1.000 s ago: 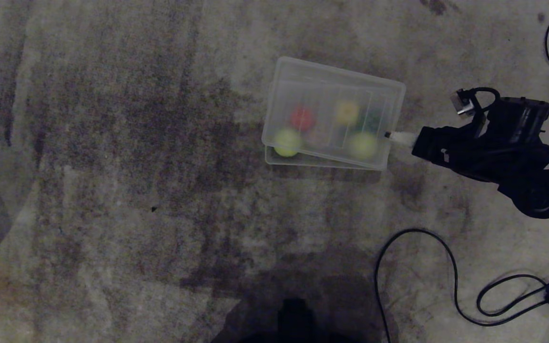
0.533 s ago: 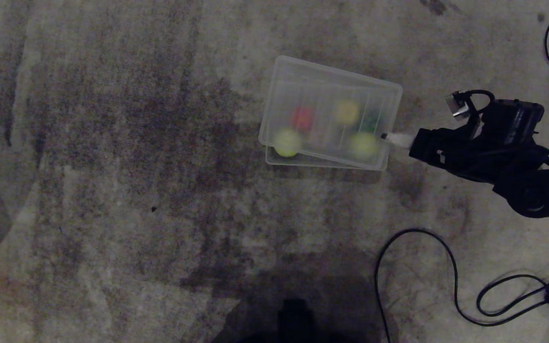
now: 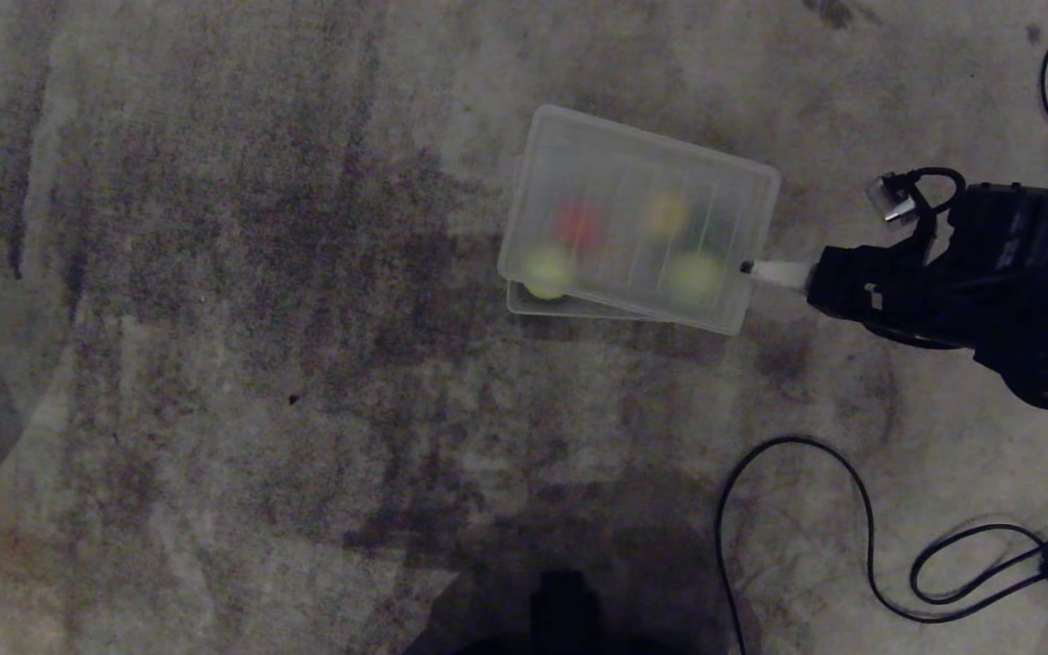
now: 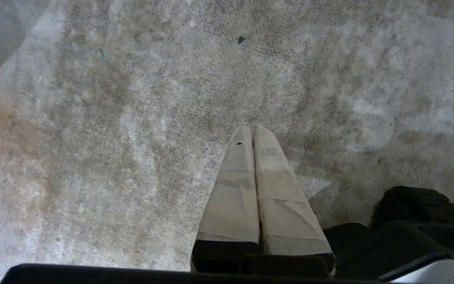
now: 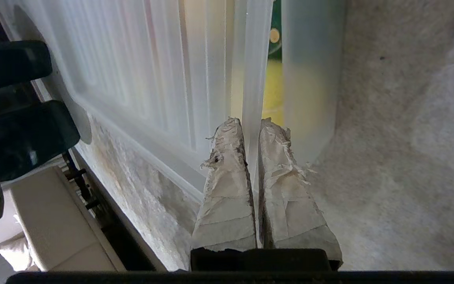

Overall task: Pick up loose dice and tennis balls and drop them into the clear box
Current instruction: Close the lid

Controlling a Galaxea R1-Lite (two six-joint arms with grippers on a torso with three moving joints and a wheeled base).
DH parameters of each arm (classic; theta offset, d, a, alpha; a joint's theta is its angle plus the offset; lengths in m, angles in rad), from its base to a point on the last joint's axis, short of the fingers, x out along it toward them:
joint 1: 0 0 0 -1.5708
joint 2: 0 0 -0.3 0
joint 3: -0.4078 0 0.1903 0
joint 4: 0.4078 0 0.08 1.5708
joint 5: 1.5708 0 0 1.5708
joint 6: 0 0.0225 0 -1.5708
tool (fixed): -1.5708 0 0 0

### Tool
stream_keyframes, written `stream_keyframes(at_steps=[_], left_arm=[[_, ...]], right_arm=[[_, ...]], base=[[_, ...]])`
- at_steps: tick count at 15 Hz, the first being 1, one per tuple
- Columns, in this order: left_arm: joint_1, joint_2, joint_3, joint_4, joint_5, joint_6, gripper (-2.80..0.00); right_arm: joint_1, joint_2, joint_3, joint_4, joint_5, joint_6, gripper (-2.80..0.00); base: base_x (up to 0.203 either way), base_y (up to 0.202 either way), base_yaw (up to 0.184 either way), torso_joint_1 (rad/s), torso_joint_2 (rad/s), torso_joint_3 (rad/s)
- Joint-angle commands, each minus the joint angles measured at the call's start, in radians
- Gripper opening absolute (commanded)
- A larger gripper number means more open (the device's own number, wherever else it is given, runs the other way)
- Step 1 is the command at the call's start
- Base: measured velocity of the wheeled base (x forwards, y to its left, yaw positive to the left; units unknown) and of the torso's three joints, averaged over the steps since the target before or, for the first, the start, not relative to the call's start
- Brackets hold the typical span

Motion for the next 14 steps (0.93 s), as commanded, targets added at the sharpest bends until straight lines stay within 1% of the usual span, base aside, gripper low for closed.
stream_keyframes(at_steps=[1,2,5,8,10,12,14], left_arm=[[0.0,0.001,0.002,0.0,0.001,-0.001,-2.8],[0.0,0.001,0.002,0.0,0.001,-0.001,-2.8],[0.0,0.001,0.002,0.0,0.0,-0.001,-2.8],[0.0,0.001,0.002,0.0,0.001,-0.001,-2.8],[0.0,0.001,0.002,0.0,0.0,-0.001,-2.8],[0.0,0.001,0.002,0.0,0.001,-0.001,-2.8],[0.0,0.001,0.002,0.0,0.001,-0.001,-2.8]], right_arm=[[-0.007,-0.018,0.0,0.009,0.031,0.003,-2.8],[-0.015,-0.023,0.0,0.02,0.06,0.003,-2.8],[-0.03,-0.016,0.0,0.024,0.105,0.003,-2.8],[-0.044,-0.007,0.006,0.026,0.193,0.002,-2.8],[-0.044,0.001,0.002,0.041,0.202,0.0,-2.8],[-0.044,0.006,0.003,0.082,0.212,-0.011,-2.8],[-0.044,0.009,0.007,0.126,0.213,-0.077,-2.8]], base=[[0.0,0.0,0.0,0.0,0.0,0.0],[0.0,0.0,0.0,0.0,0.0,0.0],[0.0,0.0,0.0,0.0,0.0,0.0],[0.0,0.0,0.0,0.0,0.0,0.0],[0.0,0.0,0.0,0.0,0.0,0.0],[0.0,0.0,0.0,0.0,0.0,0.0],[0.0,0.0,0.0,0.0,0.0,0.0]])
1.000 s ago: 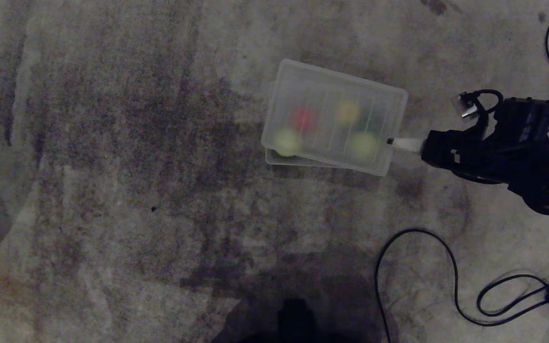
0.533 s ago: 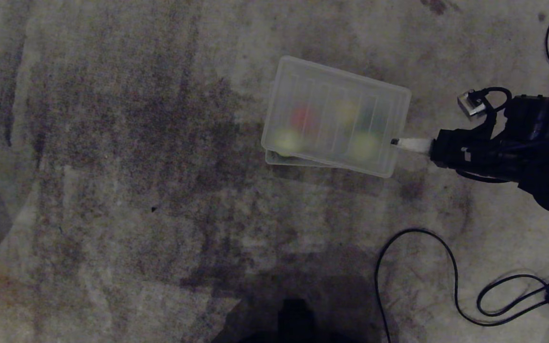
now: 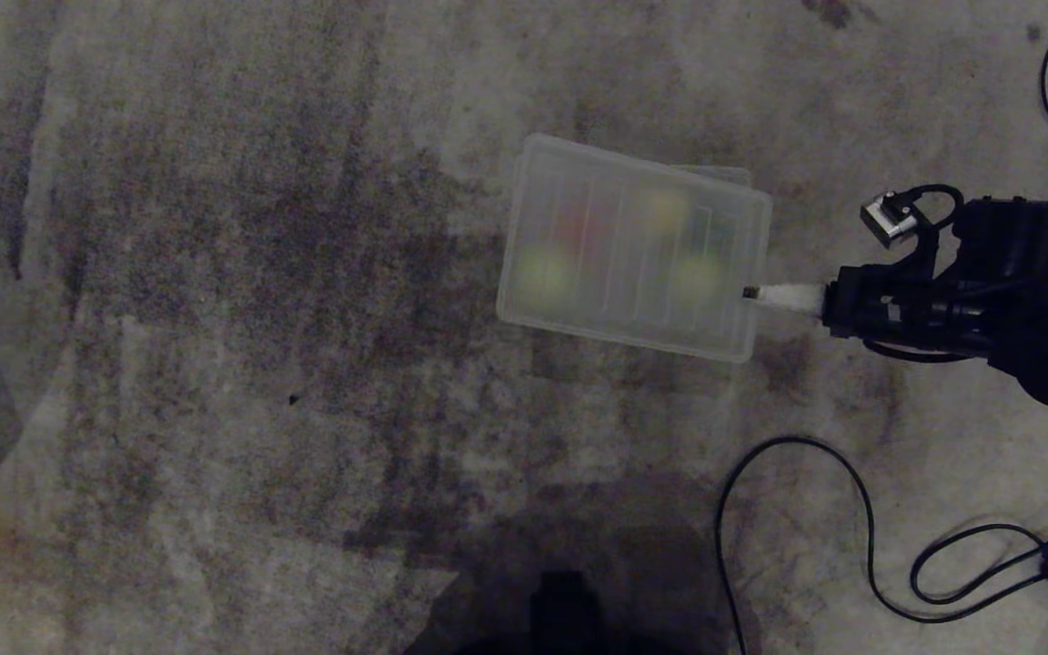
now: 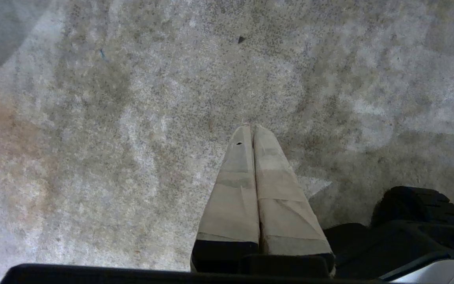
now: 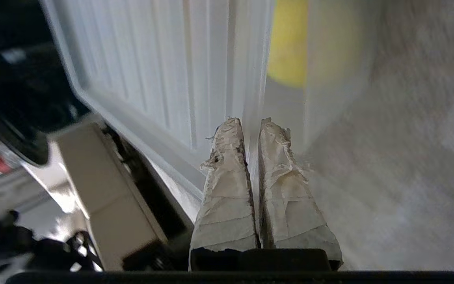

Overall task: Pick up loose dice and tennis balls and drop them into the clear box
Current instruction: Close the lid

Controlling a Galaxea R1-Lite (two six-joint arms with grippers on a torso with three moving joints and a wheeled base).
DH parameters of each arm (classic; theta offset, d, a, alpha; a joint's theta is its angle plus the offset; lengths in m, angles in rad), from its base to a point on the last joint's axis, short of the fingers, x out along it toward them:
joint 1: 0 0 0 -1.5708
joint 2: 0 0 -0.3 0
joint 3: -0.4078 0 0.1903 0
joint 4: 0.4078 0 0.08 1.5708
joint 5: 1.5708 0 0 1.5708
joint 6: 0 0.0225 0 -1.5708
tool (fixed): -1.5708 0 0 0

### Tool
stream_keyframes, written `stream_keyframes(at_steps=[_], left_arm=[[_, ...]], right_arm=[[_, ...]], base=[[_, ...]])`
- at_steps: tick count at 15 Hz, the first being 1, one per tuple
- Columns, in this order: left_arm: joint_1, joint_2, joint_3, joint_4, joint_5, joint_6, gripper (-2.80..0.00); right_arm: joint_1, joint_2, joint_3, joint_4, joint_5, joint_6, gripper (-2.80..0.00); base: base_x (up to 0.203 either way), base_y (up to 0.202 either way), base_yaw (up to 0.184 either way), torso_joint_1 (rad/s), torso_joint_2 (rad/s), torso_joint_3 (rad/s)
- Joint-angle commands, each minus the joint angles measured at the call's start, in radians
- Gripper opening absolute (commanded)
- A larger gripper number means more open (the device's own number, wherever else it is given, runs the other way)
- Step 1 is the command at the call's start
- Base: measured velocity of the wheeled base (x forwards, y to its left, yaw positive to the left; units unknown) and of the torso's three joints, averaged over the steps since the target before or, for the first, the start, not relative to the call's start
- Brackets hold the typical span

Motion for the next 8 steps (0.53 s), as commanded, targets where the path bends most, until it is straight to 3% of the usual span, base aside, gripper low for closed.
stream_keyframes(at_steps=[1,5,8], left_arm=[[0.0,0.001,0.002,0.0,0.0,-0.001,-2.8],[0.0,0.001,0.002,0.0,-0.001,-0.001,-2.8],[0.0,0.001,0.002,0.0,0.001,-0.001,-2.8]], right_arm=[[0.0,0.004,0.0,0.071,0.004,-0.084,-2.8],[-0.008,0.008,-0.008,0.324,-0.001,-0.384,-2.8],[-0.041,0.015,-0.049,0.349,-0.019,-0.415,-2.8]], base=[[0.0,0.0,0.0,0.0,0.0,0.0],[0.0,0.0,0.0,0.0,0.0,0.0],[0.0,0.0,0.0,0.0,0.0,0.0]])
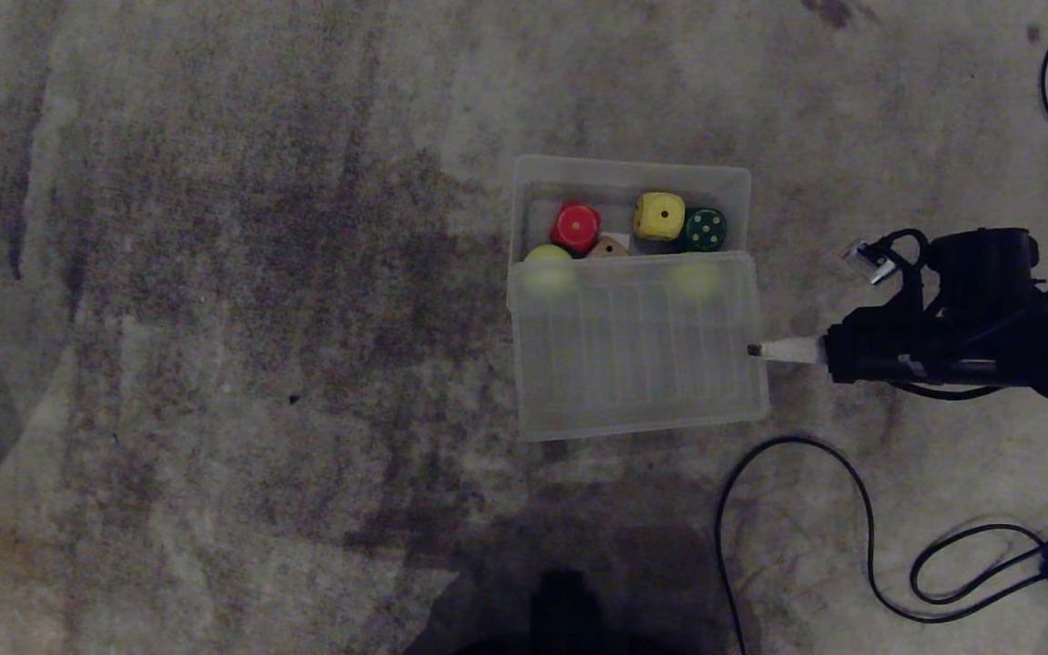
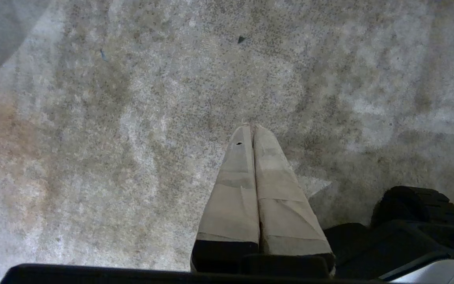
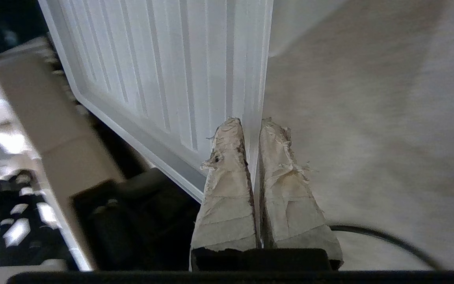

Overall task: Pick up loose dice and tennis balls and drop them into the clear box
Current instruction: Close the lid

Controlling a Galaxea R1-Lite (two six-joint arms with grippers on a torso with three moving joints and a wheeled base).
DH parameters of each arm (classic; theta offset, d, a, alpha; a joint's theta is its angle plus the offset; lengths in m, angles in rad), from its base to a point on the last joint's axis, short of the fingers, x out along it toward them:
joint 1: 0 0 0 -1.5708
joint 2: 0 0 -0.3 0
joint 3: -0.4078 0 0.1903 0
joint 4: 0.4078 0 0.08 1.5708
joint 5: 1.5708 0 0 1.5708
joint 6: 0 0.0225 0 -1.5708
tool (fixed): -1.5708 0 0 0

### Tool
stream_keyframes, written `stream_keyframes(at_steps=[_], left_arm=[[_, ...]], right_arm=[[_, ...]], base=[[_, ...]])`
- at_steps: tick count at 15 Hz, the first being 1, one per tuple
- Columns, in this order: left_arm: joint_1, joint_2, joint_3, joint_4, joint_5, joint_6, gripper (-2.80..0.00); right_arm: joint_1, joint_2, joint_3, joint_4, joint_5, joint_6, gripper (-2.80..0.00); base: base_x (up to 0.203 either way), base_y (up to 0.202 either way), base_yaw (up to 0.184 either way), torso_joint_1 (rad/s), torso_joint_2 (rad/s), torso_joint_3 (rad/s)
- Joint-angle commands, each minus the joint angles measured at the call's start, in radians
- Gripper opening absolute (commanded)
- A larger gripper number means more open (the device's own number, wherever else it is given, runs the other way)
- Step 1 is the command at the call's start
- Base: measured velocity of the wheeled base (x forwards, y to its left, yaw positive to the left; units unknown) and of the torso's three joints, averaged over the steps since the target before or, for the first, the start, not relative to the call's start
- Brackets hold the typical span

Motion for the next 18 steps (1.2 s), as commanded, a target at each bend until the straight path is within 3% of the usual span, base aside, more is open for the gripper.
stream_keyframes(at_steps=[1,12,18], left_arm=[[0.0,0.001,0.002,0.0,0.002,-0.001,-2.8],[0.0,0.001,0.002,0.0,0.001,-0.001,-2.8],[0.0,0.001,0.002,0.0,0.001,-0.001,-2.8]], right_arm=[[-0.018,0.006,-0.031,0.002,-0.002,-0.006,-2.8],[-0.038,0.05,-0.173,0.005,-0.001,-0.002,-2.8],[-0.037,0.051,-0.252,0.005,0.001,0.068,-2.8]], base=[[0.0,0.0,0.0,0.0,0.0,0.0],[0.0,0.0,0.0,0.0,0.0,0.0],[0.0,0.0,0.0,0.0,0.0,0.0]])
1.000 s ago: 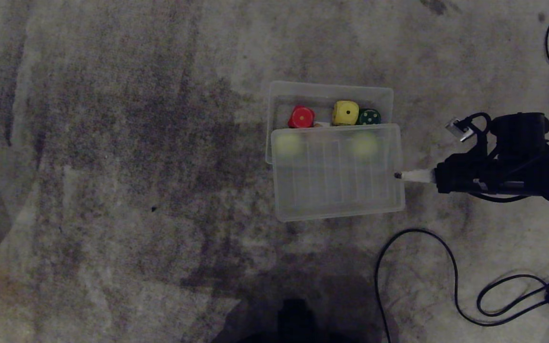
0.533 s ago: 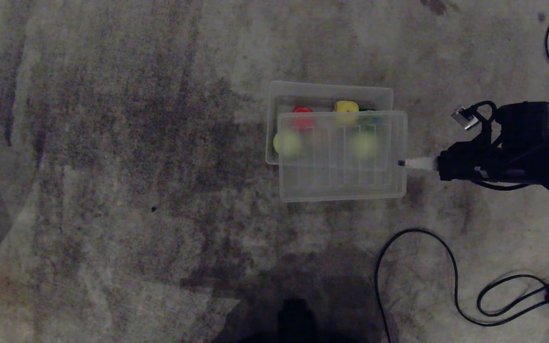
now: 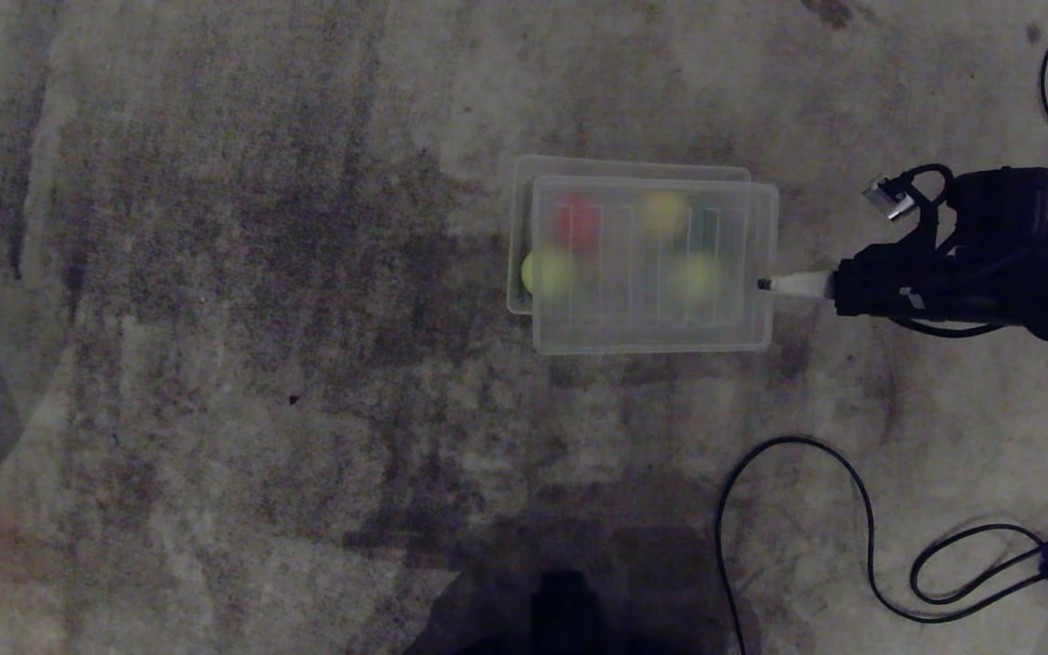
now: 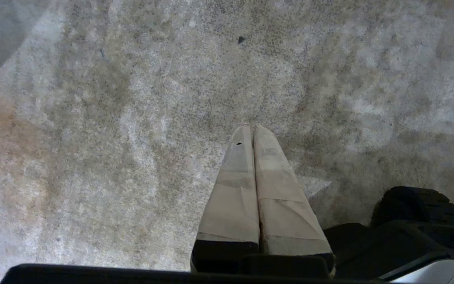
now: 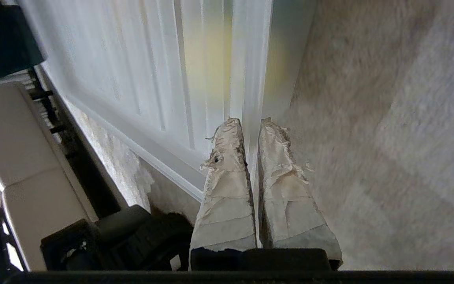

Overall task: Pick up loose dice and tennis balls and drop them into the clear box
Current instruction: Close the lid

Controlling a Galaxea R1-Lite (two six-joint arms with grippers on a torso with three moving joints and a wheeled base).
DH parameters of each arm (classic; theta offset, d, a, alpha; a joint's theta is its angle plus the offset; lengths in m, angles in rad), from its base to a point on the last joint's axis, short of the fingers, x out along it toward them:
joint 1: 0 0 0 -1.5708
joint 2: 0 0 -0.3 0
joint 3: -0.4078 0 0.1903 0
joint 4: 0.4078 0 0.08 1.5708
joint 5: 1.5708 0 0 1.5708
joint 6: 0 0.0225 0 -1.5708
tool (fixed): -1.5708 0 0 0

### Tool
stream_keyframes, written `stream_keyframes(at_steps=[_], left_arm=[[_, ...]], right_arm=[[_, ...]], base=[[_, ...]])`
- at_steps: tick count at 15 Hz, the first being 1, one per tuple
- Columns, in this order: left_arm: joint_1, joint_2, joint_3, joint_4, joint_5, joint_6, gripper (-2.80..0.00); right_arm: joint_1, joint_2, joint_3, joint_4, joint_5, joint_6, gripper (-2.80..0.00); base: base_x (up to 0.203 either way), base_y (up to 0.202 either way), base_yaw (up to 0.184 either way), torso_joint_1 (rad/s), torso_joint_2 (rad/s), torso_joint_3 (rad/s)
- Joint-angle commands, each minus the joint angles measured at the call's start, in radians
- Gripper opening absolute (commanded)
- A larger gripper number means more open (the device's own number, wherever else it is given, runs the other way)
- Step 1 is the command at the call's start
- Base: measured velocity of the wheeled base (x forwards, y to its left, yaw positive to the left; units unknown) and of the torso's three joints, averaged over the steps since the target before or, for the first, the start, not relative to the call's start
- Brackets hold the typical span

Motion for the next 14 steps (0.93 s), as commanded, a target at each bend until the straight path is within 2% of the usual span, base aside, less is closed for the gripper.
stream_keyframes(at_steps=[1,6,7,8,14], left_arm=[[0.0,0.001,0.002,0.0,0.001,-0.001,-2.8],[0.0,0.001,0.002,0.0,0.0,-0.001,-2.8],[0.0,0.001,0.002,0.0,0.0,-0.001,-2.8],[0.0,0.001,0.002,0.0,-0.001,-0.001,-2.8],[0.0,0.001,0.002,0.0,0.001,-0.001,-2.8]], right_arm=[[0.002,0.001,-0.026,0.001,0.005,0.003,-2.8],[0.01,-0.003,-0.036,0.029,0.009,0.002,-2.8],[0.011,-0.001,-0.043,0.029,0.008,0.002,-1.13],[0.012,-0.001,-0.051,0.03,0.008,0.003,0.0],[0.019,-0.025,-0.064,0.029,0.009,0.003,0.0]], base=[[0.0,0.0,0.0,0.0,0.0,0.0],[0.0,0.0,0.0,0.0,0.0,0.0],[0.0,0.0,0.0,0.0,0.0,0.0],[0.0,0.0,0.0,0.0,0.0,0.0],[0.0,0.0,0.0,0.0,0.0,0.0]])
